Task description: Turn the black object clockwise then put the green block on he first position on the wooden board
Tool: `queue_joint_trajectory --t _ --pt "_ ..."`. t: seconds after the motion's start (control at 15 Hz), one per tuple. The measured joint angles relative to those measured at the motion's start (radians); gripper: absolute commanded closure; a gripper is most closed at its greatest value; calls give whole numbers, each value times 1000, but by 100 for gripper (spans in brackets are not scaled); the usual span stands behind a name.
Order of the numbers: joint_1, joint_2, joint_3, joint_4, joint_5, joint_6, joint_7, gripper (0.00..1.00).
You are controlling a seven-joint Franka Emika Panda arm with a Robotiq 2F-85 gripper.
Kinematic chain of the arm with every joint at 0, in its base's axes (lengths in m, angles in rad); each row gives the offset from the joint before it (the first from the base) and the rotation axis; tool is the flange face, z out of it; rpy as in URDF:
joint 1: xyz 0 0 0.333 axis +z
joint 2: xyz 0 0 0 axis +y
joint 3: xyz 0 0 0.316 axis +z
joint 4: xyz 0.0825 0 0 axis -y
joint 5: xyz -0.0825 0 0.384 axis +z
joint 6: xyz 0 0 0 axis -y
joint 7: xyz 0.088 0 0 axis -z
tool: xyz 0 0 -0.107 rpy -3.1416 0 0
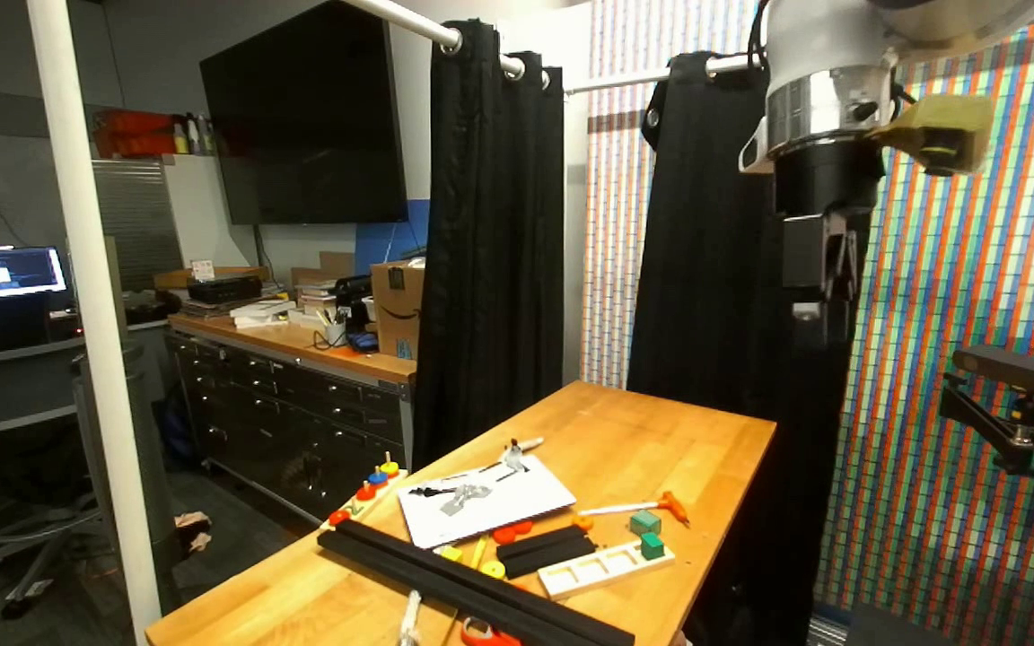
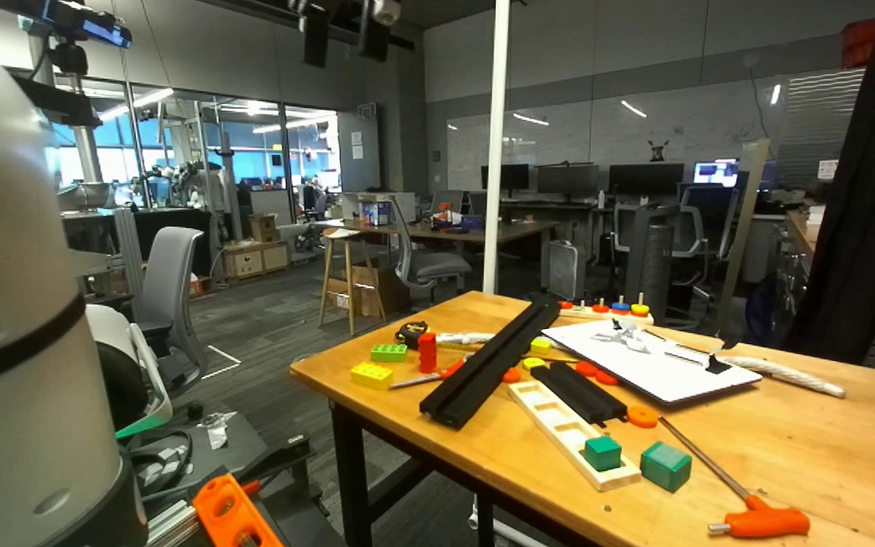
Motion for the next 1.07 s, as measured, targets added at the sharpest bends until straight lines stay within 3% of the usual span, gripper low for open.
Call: queue_joint_trajectory --t 0.4,1.07 --pt "55 -106 -7 -18 -51 -65 -117 0" --pt "62 -133 -20 -44 -53 -60 -137 0"
